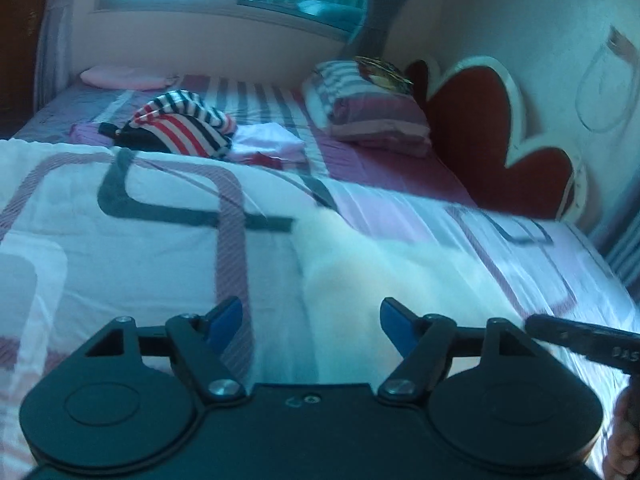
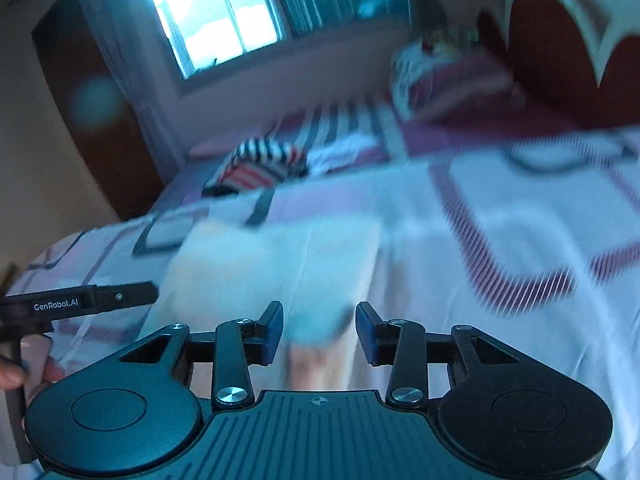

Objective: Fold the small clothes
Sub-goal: 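Pinch and tuck the sweater edge with the right tool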

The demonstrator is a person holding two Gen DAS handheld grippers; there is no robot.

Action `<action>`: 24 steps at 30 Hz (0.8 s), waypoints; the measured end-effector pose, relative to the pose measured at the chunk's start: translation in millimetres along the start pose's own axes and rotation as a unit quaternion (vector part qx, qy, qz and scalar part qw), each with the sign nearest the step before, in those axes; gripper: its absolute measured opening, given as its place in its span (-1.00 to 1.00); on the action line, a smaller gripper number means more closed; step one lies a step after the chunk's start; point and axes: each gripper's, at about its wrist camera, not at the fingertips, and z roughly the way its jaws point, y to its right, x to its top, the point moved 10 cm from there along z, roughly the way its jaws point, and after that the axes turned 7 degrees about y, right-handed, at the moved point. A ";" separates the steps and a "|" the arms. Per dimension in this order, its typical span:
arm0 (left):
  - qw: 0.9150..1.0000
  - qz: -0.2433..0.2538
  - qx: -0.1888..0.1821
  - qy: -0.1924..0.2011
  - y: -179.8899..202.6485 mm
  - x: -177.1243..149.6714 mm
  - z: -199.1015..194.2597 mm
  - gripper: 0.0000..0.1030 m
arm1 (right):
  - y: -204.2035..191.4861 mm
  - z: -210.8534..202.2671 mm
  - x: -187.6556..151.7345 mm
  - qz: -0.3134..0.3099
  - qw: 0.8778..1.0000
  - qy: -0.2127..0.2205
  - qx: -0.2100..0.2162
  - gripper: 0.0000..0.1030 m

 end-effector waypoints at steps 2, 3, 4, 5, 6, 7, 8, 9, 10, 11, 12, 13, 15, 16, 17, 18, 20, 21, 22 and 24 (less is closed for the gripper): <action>1.000 -0.003 0.004 -0.006 -2.6 6.4 12.6 0.42 | -7.7 11.3 11.1 -0.013 1.000 -0.001 0.009 -0.25; 1.000 -0.002 0.006 -0.009 -2.9 7.5 17.3 0.42 | -15.0 19.9 12.5 -0.022 0.999 -0.009 0.021 -0.41; 1.000 0.001 0.007 -0.014 -2.1 6.9 23.2 0.42 | -22.0 29.4 11.0 -0.039 0.999 -0.020 0.030 -0.49; 1.000 0.006 0.008 -0.025 -1.0 3.8 30.1 0.44 | -26.2 39.6 6.0 -0.062 0.997 -0.035 0.028 -0.58; 0.999 0.014 0.017 -0.043 -2.1 -1.3 38.1 0.48 | -26.2 50.5 -1.0 -0.087 0.995 -0.053 0.015 -0.66; 0.998 0.012 0.021 -0.057 -3.7 -6.3 44.8 0.59 | -20.9 61.1 -9.3 -0.106 0.992 -0.072 -0.006 -0.68; 0.998 0.001 0.020 -0.060 -5.2 -8.6 48.3 0.65 | -13.6 65.2 -14.7 -0.111 0.991 -0.069 -0.015 -0.69; 0.998 -0.005 0.024 -0.060 -6.7 -9.6 50.1 0.73 | -6.7 67.3 -14.0 -0.103 0.992 -0.066 -0.023 -0.69; 0.998 -0.004 0.028 -0.060 -5.7 -9.6 50.8 0.74 | -1.8 68.1 -14.0 -0.089 0.993 -0.068 -0.029 -0.69; 0.998 0.001 0.031 -0.059 -4.1 -9.5 50.8 0.74 | 0.6 69.0 -15.5 -0.088 0.993 -0.070 -0.031 -0.69; 0.998 0.005 0.033 -0.059 -3.1 -10.0 49.7 0.74 | 1.7 69.0 -17.7 -0.093 0.993 -0.070 -0.032 -0.69; 0.998 0.006 0.032 -0.058 -2.4 -10.4 47.9 0.74 | 2.8 68.3 -19.7 -0.095 0.993 -0.070 -0.032 -0.69; 0.998 0.000 0.028 -0.056 -1.8 -8.4 37.1 0.64 | 4.7 67.1 -20.8 -0.094 0.992 -0.073 -0.029 -0.68; 0.999 0.003 0.020 -0.048 1.3 -7.3 27.2 0.58 | 6.0 65.6 -19.6 -0.086 0.993 -0.075 -0.030 -0.68; 0.999 0.009 0.019 -0.042 3.6 -8.3 16.7 0.56 | 7.4 61.9 -15.7 -0.082 0.993 -0.073 -0.032 -0.68; 0.999 0.014 0.015 -0.038 5.6 -11.7 8.4 0.54 | 6.4 54.3 -12.2 -0.084 0.994 -0.067 -0.035 -0.68; 0.999 0.021 0.002 -0.038 10.4 -25.6 -8.7 0.53 | -6.7 32.9 -10.1 -0.101 0.993 -0.053 -0.022 -0.68; 0.999 0.028 0.002 -0.046 13.0 -34.1 -12.0 0.52 | -14.0 24.1 -14.7 -0.110 0.992 -0.053 -0.015 -0.68; 0.998 0.036 0.003 -0.052 14.9 -43.6 -15.0 0.57 | -19.4 16.4 -20.7 -0.118 0.992 -0.053 -0.008 -0.68; 0.998 0.033 0.007 -0.055 15.7 -55.6 -20.6 0.59 | -25.1 10.9 -37.6 -0.142 0.988 -0.065 -0.017 -0.68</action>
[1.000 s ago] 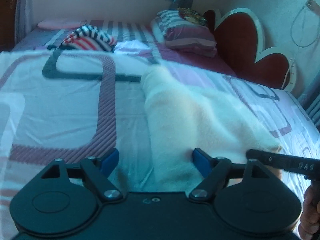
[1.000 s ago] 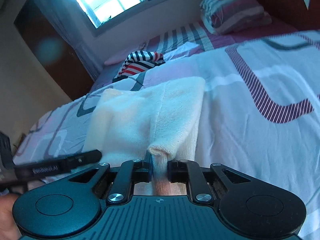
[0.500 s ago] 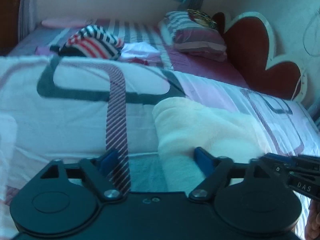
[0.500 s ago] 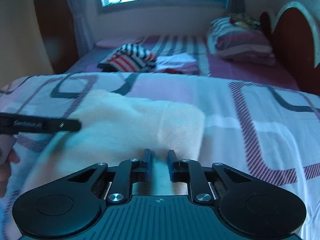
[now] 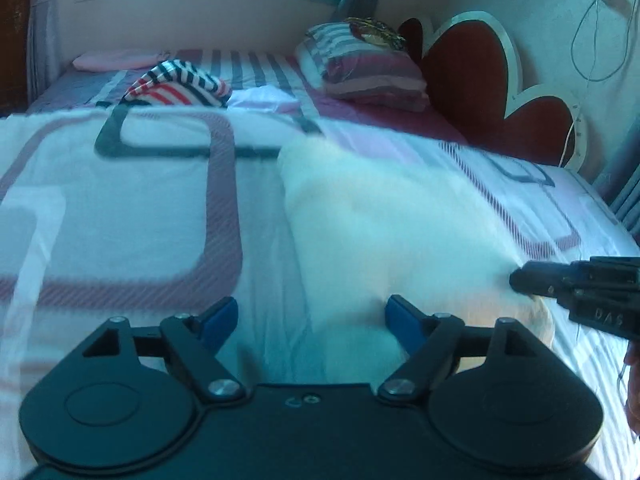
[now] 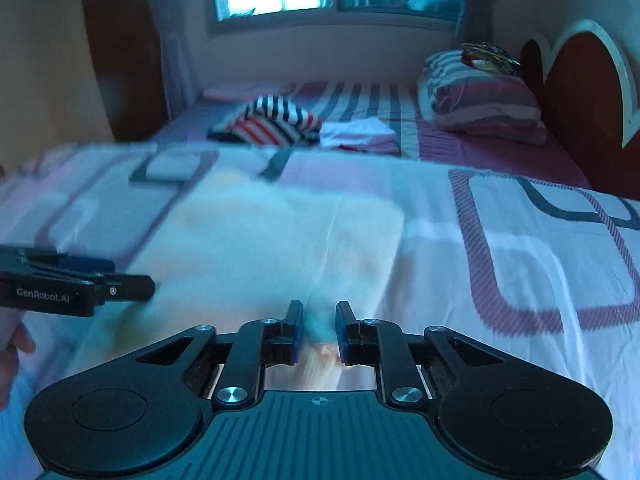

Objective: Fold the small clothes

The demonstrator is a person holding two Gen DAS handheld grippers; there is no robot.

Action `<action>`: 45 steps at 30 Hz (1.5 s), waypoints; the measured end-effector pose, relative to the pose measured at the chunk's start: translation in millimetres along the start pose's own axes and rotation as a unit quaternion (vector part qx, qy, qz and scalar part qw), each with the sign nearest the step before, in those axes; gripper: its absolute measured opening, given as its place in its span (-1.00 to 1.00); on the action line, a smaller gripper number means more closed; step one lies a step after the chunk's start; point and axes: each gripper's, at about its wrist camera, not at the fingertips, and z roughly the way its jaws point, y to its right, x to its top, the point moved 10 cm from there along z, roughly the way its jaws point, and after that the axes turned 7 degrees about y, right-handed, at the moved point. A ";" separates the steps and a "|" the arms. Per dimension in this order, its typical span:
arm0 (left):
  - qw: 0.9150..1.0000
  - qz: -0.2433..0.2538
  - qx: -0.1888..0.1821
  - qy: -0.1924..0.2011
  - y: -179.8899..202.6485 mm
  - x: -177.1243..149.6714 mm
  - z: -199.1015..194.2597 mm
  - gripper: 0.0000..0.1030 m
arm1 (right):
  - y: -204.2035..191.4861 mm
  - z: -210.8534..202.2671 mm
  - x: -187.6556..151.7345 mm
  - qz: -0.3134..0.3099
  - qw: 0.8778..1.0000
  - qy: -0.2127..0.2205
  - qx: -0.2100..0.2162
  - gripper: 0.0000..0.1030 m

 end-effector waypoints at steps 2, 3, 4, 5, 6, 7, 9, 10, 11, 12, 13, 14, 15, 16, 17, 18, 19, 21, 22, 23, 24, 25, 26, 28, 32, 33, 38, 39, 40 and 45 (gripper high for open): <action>1.000 -0.011 0.003 -0.008 0.0 -9.2 -5.1 0.59 | -2.0 0.6 -13.8 -0.011 1.000 -0.012 -0.012 -0.68; 1.000 -0.010 0.007 -0.007 1.1 -11.9 -10.1 0.58 | -2.3 -0.5 -17.7 -0.007 1.000 -0.013 -0.014 -0.68; 1.000 -0.004 0.007 -0.005 2.9 -14.1 -15.9 0.55 | -2.4 -3.7 -18.9 -0.004 1.000 -0.016 -0.018 -0.68; 1.000 0.001 0.009 -0.004 5.0 -17.2 -21.6 0.54 | -2.9 -8.9 -18.9 -0.002 1.000 -0.014 -0.021 -0.68; 1.000 0.006 0.009 -0.005 6.0 -20.5 -26.2 0.54 | -4.6 -15.5 -18.9 0.003 1.000 -0.009 -0.018 -0.68; 1.000 0.011 0.008 -0.008 8.6 -25.1 -30.6 0.54 | -8.3 -23.0 -19.5 0.007 1.000 -0.004 -0.011 -0.68; 1.000 0.021 0.013 -0.011 11.0 -34.0 -36.6 0.54 | -16.9 -35.0 -27.7 0.006 1.000 -0.006 -0.001 -0.68; 1.000 0.021 0.012 -0.014 11.7 -37.8 -38.6 0.54 | -22.4 -39.2 -34.4 0.003 1.000 -0.011 0.003 -0.68; 1.000 0.019 0.010 -0.017 12.2 -41.0 -39.8 0.54 | -27.8 -42.3 -41.4 0.000 1.000 -0.017 0.008 -0.68; 1.000 0.019 0.011 -0.017 12.0 -42.8 -41.4 0.55 | -32.1 -43.9 -48.6 -0.003 1.000 -0.023 0.010 -0.68; 1.000 0.019 0.012 -0.018 11.9 -44.3 -42.9 0.55 | -35.6 -44.9 -55.6 -0.008 1.000 -0.029 0.009 -0.68; 1.000 0.020 0.012 -0.020 12.2 -46.3 -44.6 0.55 | -38.5 -46.4 -62.9 -0.013 0.999 -0.032 0.007 -0.68; 0.999 0.022 0.013 -0.021 12.6 -47.5 -45.6 0.55 | -39.6 -47.5 -67.7 -0.013 0.999 -0.034 0.004 -0.68; 0.999 0.026 0.014 -0.021 13.2 -48.6 -47.4 0.55 | -40.1 -49.0 -71.2 -0.011 0.999 -0.036 0.003 -0.68; 0.999 0.029 0.015 -0.022 13.9 -50.2 -49.3 0.55 | -39.3 -51.4 -73.8 -0.007 0.999 -0.035 0.002 -0.68; 0.999 0.032 0.015 -0.024 14.3 -52.5 -51.1 0.55 | -38.3 -54.0 -75.6 -0.004 0.999 -0.035 0.001 -0.68; 0.999 0.033 0.016 -0.024 14.9 -54.5 -53.7 0.54 | -37.6 -55.8 -76.9 -0.001 0.999 -0.035 -0.001 -0.68; 0.999 0.035 0.016 -0.026 16.0 -58.8 -58.0 0.54 | -36.5 -61.8 -81.4 0.001 0.999 -0.038 -0.004 -0.68; 0.999 0.036 0.017 -0.026 16.2 -60.9 -59.5 0.55 | -36.4 -63.9 -83.4 0.001 0.999 -0.040 -0.006 -0.68; 0.999 0.036 0.017 -0.027 16.5 -62.9 -60.6 0.55 | -36.3 -65.2 -86.1 0.000 0.999 -0.043 -0.008 -0.68; 0.999 0.036 0.017 -0.028 16.5 -64.8 -60.8 0.56 | -37.1 -65.3 -89.3 -0.001 0.999 -0.045 -0.010 -0.68; 0.999 0.037 0.018 -0.029 16.3 -66.6 -61.0 0.57 | -37.0 -64.4 -92.1 -0.004 0.999 -0.047 -0.012 -0.68; 0.999 0.037 0.020 -0.029 16.1 -67.9 -61.0 0.58 | -36.7 -63.3 -93.9 -0.005 0.999 -0.046 -0.013 -0.68; 0.999 0.040 0.022 -0.027 15.5 -69.3 -59.7 0.62 | -35.0 -60.7 -94.8 0.007 0.999 -0.044 -0.012 -0.68; 0.998 0.045 0.025 -0.027 15.6 -70.0 -59.7 0.64 | -32.4 -59.2 -94.7 0.027 0.999 -0.042 -0.013 -0.68; 0.998 0.044 0.025 -0.030 15.3 -69.2 -60.9 0.65 | -32.6 -59.5 -94.4 0.027 0.999 -0.042 -0.013 -0.68; 1.000 0.023 0.004 0.015 8.4 -50.0 -81.1 0.96 | -26.5 -79.7 -79.3 0.049 0.999 -0.010 -0.015 0.73; 1.000 0.018 0.001 0.022 6.3 -45.0 -81.7 0.96 | -26.0 -86.6 -72.9 0.059 0.998 0.016 0.002 0.76; 1.000 0.013 0.001 0.026 3.9 -39.9 -80.4 0.96 | -25.4 -89.0 -68.6 0.069 0.997 0.024 0.021 0.75; 0.999 -0.030 -0.029 0.030 1.1 -13.4 -64.8 0.91 | -4.8 -73.2 -51.1 0.143 0.989 0.020 0.040 0.51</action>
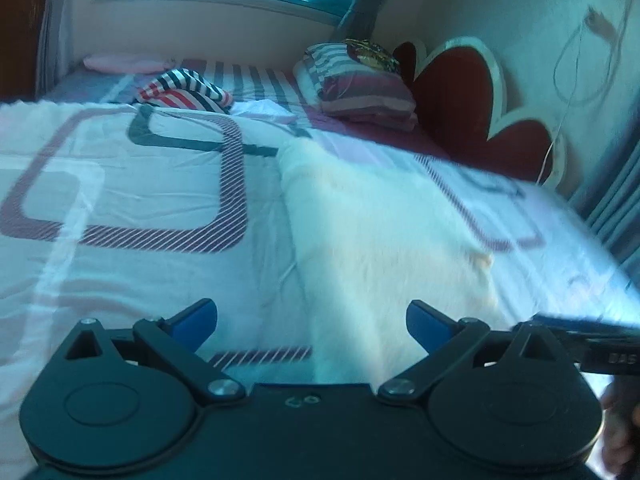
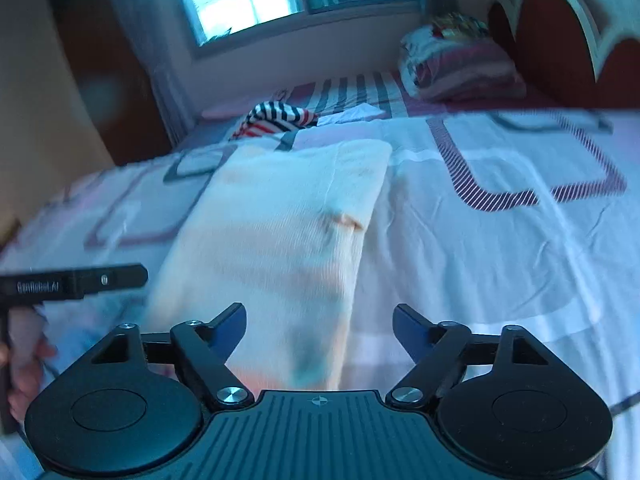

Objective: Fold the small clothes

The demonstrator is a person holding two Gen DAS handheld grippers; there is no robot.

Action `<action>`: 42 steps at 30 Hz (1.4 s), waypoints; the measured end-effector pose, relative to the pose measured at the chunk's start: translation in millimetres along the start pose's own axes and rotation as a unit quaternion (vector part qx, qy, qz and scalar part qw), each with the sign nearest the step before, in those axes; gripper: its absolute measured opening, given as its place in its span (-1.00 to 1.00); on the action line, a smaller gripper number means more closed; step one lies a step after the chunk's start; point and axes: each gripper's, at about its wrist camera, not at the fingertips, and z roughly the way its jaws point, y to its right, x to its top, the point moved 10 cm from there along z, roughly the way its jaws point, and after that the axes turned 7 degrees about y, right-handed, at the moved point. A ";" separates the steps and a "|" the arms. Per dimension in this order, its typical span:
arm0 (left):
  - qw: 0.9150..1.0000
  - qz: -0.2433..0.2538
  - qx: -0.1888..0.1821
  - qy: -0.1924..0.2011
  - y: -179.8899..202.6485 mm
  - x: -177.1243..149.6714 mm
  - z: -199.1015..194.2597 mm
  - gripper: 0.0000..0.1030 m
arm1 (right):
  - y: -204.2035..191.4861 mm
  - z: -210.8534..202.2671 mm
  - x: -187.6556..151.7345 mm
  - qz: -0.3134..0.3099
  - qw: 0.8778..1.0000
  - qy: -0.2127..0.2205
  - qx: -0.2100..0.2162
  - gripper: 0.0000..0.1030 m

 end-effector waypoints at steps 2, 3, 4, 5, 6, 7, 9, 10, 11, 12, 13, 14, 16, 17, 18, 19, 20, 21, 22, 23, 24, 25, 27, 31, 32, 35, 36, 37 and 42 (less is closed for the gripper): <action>1.000 -0.019 -0.010 -0.006 -1.0 7.9 10.1 0.82 | 8.9 9.4 10.6 0.046 0.999 0.001 0.016 0.40; 0.999 -0.029 -0.017 -0.012 -2.1 10.2 15.7 0.75 | 13.6 14.7 15.7 0.067 0.998 0.001 0.021 0.38; 0.999 -0.039 -0.022 -0.017 -3.6 12.1 21.5 0.71 | 18.8 20.5 19.9 0.086 0.996 0.001 0.026 0.37; 0.998 -0.049 -0.027 -0.023 -5.1 13.7 27.6 0.68 | 23.5 25.4 25.0 0.102 0.994 0.002 0.029 0.37; 0.997 -0.057 -0.034 -0.029 -5.9 14.3 33.4 0.58 | 28.7 30.9 29.1 0.116 0.993 0.002 0.033 0.36; 0.996 -0.070 -0.046 -0.038 -7.0 14.2 40.0 0.45 | 34.2 36.3 34.0 0.130 0.991 0.001 0.037 0.36; 0.990 -0.103 -0.071 -0.059 -10.1 12.4 52.9 0.38 | 43.4 45.7 40.1 0.157 0.986 -0.002 0.049 0.36; 0.988 -0.114 -0.073 -0.068 -12.9 11.1 59.3 0.38 | 47.4 50.5 42.2 0.173 0.983 -0.007 0.062 0.36; 0.988 -0.116 -0.071 -0.073 -15.0 10.4 64.8 0.38 | 50.4 55.0 42.8 0.189 0.979 -0.012 0.078 0.36; 0.988 -0.116 -0.072 -0.077 -16.3 9.9 69.5 0.39 | 53.6 59.7 43.5 0.203 0.975 -0.016 0.089 0.36; 0.987 -0.116 -0.075 -0.080 -17.0 9.3 73.7 0.39 | 57.0 63.8 43.4 0.212 0.973 -0.020 0.092 0.36; 0.987 -0.119 -0.079 -0.079 -17.5 9.4 77.2 0.39 | 60.0 69.1 42.9 0.218 0.971 -0.026 0.096 0.36; 0.985 -0.126 -0.091 -0.078 -18.0 10.8 82.0 0.40 | 63.3 76.9 41.3 0.226 0.967 -0.033 0.110 0.36; 0.984 -0.130 -0.096 -0.078 -18.2 11.8 84.5 0.40 | 63.2 78.5 42.6 0.230 0.965 -0.033 0.119 0.36; 0.982 -0.135 -0.102 -0.078 -18.5 13.1 86.9 0.39 | 63.8 80.2 44.8 0.233 0.964 -0.035 0.125 0.36; 0.981 -0.141 -0.108 -0.080 -18.3 14.8 90.1 0.38 | 63.0 82.4 46.5 0.236 0.962 -0.037 0.130 0.36; 0.979 -0.146 -0.114 -0.081 -18.1 16.0 92.9 0.38 | 59.3 84.1 47.3 0.239 0.960 -0.042 0.140 0.35; 0.978 -0.150 -0.118 -0.082 -17.3 17.6 95.6 0.37 | 54.2 87.5 47.1 0.238 0.958 -0.050 0.153 0.32; 0.977 -0.153 -0.123 -0.084 -16.4 18.3 98.1 0.36 | 48.6 91.5 46.5 0.227 0.959 -0.058 0.157 0.31; 0.976 -0.154 -0.126 -0.085 -15.3 18.8 100.4 0.36 | 44.2 93.5 47.5 0.209 0.964 -0.059 0.156 0.30; 0.976 -0.154 -0.129 -0.086 -14.0 20.3 101.2 0.33 | 40.4 94.9 48.4 0.199 0.966 -0.060 0.157 0.26; 0.976 -0.152 -0.131 -0.089 -12.1 20.4 103.6 0.28 | 38.5 96.1 49.2 0.196 0.966 -0.062 0.156 0.21; 0.979 -0.139 -0.121 -0.091 -8.5 20.8 107.0 0.14 | 38.1 98.3 49.6 0.181 0.971 -0.062 0.142 -0.05; 0.987 -0.093 -0.089 -0.091 1.1 24.1 107.8 -0.24 | 28.0 93.3 48.8 0.117 0.986 -0.058 0.104 -0.25; 0.989 -0.086 -0.084 -0.090 3.0 25.7 106.4 -0.28 | 23.7 91.0 50.0 0.102 0.989 -0.056 0.095 -0.31; 0.991 -0.067 -0.071 -0.086 6.7 30.3 98.1 -0.39 | 11.4 82.9 54.6 0.064 0.994 -0.047 0.072 -0.35; 0.992 -0.058 -0.069 -0.083 8.6 31.5 94.0 -0.41 | 6.9 80.2 54.8 0.054 0.995 -0.044 0.067 -0.36; 0.993 -0.049 -0.067 -0.081 11.1 33.6 89.3 -0.41 | 1.9 77.2 56.0 0.047 0.996 -0.041 0.064 -0.36; 0.995 -0.020 -0.069 -0.070 13.7 43.0 57.1 -0.41 | -24.8 54.7 59.2 0.032 0.997 -0.029 0.069 -0.36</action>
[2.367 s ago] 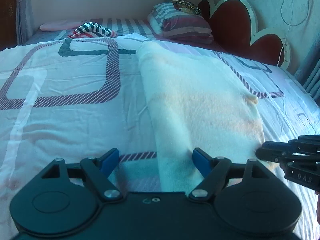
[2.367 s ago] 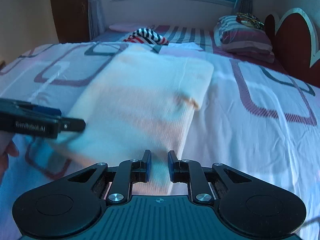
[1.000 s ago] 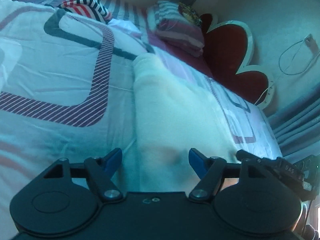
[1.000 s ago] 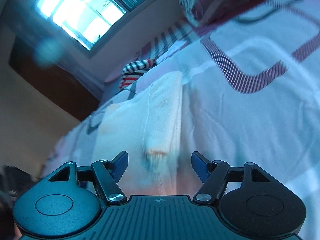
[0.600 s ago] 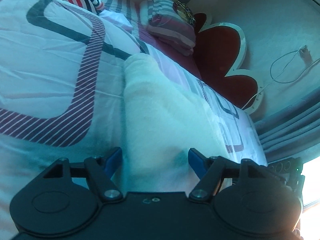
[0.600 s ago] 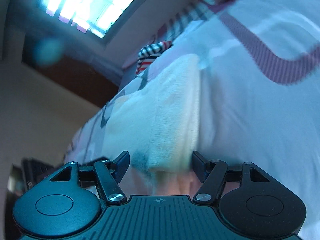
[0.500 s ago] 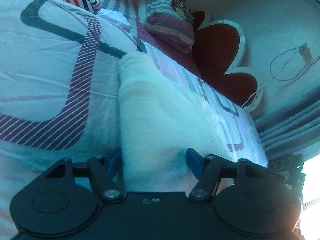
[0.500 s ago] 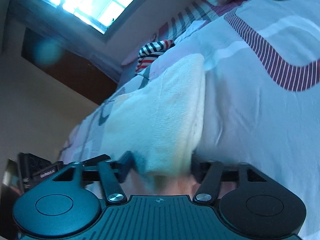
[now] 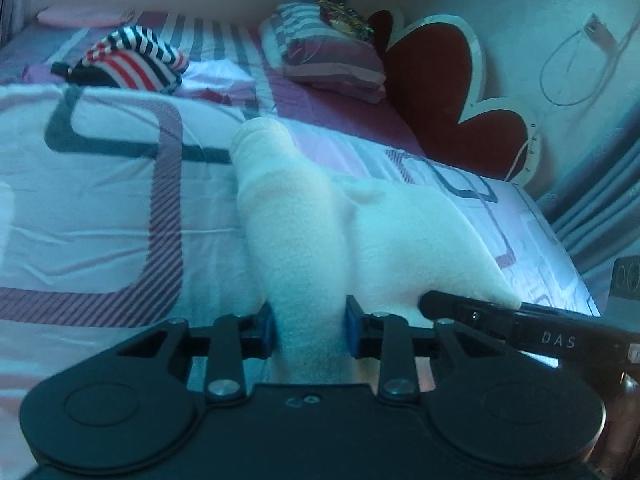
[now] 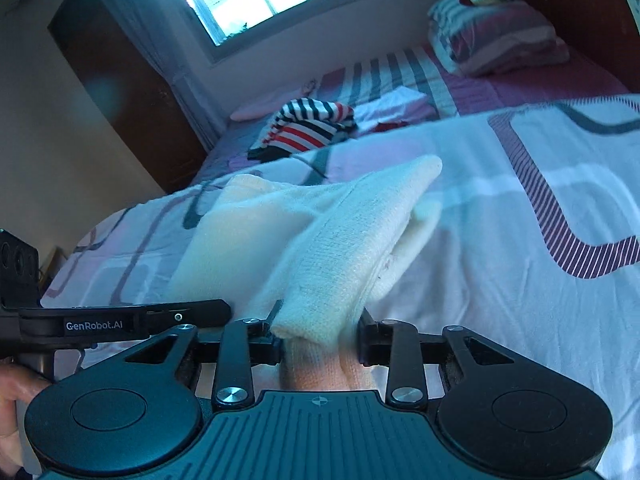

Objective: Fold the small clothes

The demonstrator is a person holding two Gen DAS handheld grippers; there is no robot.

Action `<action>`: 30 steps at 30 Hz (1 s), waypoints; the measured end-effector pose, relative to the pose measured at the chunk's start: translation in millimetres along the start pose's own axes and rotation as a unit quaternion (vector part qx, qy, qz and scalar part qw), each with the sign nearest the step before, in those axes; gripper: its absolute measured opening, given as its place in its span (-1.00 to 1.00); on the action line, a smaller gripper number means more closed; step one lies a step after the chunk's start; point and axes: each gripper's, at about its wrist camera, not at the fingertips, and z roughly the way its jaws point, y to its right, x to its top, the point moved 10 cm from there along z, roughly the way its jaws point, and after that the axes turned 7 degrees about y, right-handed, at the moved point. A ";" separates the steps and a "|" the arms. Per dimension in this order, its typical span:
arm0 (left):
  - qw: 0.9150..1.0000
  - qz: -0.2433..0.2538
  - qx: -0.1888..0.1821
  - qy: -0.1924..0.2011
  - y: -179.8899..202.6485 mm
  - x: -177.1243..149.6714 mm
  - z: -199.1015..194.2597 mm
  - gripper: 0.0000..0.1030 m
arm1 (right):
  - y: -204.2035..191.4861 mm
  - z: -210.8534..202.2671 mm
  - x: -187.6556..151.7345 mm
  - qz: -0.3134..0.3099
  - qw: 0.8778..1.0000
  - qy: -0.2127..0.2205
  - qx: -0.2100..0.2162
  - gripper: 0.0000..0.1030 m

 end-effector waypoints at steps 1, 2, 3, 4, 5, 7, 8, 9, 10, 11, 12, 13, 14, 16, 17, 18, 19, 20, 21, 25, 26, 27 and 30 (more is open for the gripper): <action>1.000 0.005 0.000 0.001 -0.5 0.5 -8.3 -0.41 | -7.4 -3.8 -0.6 -0.002 1.000 0.002 0.002 -0.36; 1.000 0.010 -0.001 0.003 -1.7 0.8 -16.8 -0.41 | -16.8 -3.0 -0.6 -0.005 1.000 0.004 0.004 -0.36; 1.000 0.014 0.000 0.005 -2.9 1.4 -24.0 -0.41 | -26.3 -2.8 0.3 -0.009 1.000 0.006 0.005 -0.36; 1.000 0.020 0.000 0.007 -5.4 1.0 -32.7 -0.41 | -36.2 -5.8 -1.6 -0.013 1.000 0.008 0.006 -0.36; 1.000 0.024 0.002 0.007 -9.0 -0.1 -41.5 -0.41 | -46.6 -8.6 -4.3 -0.017 1.000 0.011 0.008 -0.36; 1.000 0.026 0.008 0.009 -17.5 -4.6 -57.5 -0.40 | -67.9 -12.3 -11.6 -0.019 1.000 0.012 0.016 -0.36; 1.000 0.025 0.010 0.010 -23.0 -8.1 -66.0 -0.40 | -78.6 -12.9 -14.9 -0.021 1.000 0.011 0.020 -0.36; 1.000 0.022 0.012 0.010 -29.5 -10.9 -74.8 -0.40 | -89.7 -14.3 -20.7 -0.027 0.999 0.010 0.023 -0.36; 1.000 0.018 0.016 0.010 -37.1 -15.3 -83.4 -0.40 | -100.7 -14.4 -26.7 -0.030 0.999 0.008 0.027 -0.36; 1.000 0.013 0.018 0.010 -44.7 -20.0 -91.2 -0.40 | -110.4 -14.1 -32.9 -0.032 0.999 0.005 0.032 -0.36; 1.000 0.008 0.021 0.009 -51.9 -23.5 -98.9 -0.40 | -119.2 -12.9 -38.2 -0.033 0.999 0.001 0.037 -0.36; 1.000 0.004 0.023 0.009 -59.6 -28.1 -106.1 -0.40 | -128.0 -10.8 -45.2 -0.033 0.999 -0.003 0.041 -0.36; 1.000 0.001 0.026 0.007 -67.3 -33.7 -112.5 -0.40 | -134.6 -8.2 -51.2 -0.030 0.998 -0.008 0.046 -0.36; 0.999 -0.005 0.033 0.004 -81.3 -42.5 -124.2 -0.40 | -149.1 -3.2 -65.9 -0.024 0.998 -0.018 0.055 -0.36; 0.999 -0.005 0.035 0.003 -87.9 -47.4 -130.1 -0.40 | -156.0 -1.0 -73.9 -0.020 0.998 -0.023 0.060 -0.36; 0.999 -0.008 0.037 0.001 -95.3 -52.8 -135.2 -0.40 | -162.1 1.3 -82.3 -0.019 0.997 -0.029 0.064 -0.36; 0.999 -0.015 0.038 -0.002 -102.6 -58.5 -139.1 -0.39 | -166.9 4.5 -91.1 -0.016 0.997 -0.036 0.069 -0.36; 0.999 -0.025 0.037 -0.007 -109.1 -64.9 -140.5 -0.39 | -167.7 9.5 -99.4 -0.009 0.996 -0.043 0.073 -0.36; 0.999 -0.034 0.037 -0.013 -116.2 -72.0 -141.1 -0.34 | -166.5 14.8 -108.0 0.000 0.996 -0.052 0.075 -0.36; 0.995 -0.093 0.039 -0.005 -143.2 -93.6 -138.1 0.21 | -127.7 39.2 -134.7 0.067 0.994 -0.066 0.057 -0.33; 0.994 -0.106 0.036 0.004 -145.2 -95.5 -139.6 0.21 | -118.6 40.3 -134.8 0.107 0.990 -0.058 0.071 -0.33; 0.993 -0.108 0.037 0.009 -145.4 -95.9 -140.8 0.21 | -114.2 40.2 -133.9 0.125 0.988 -0.056 0.075 -0.33; 0.994 -0.092 0.053 0.013 -141.4 -94.3 -141.4 0.21 | -120.8 39.1 -131.9 0.087 0.993 -0.052 0.061 -0.31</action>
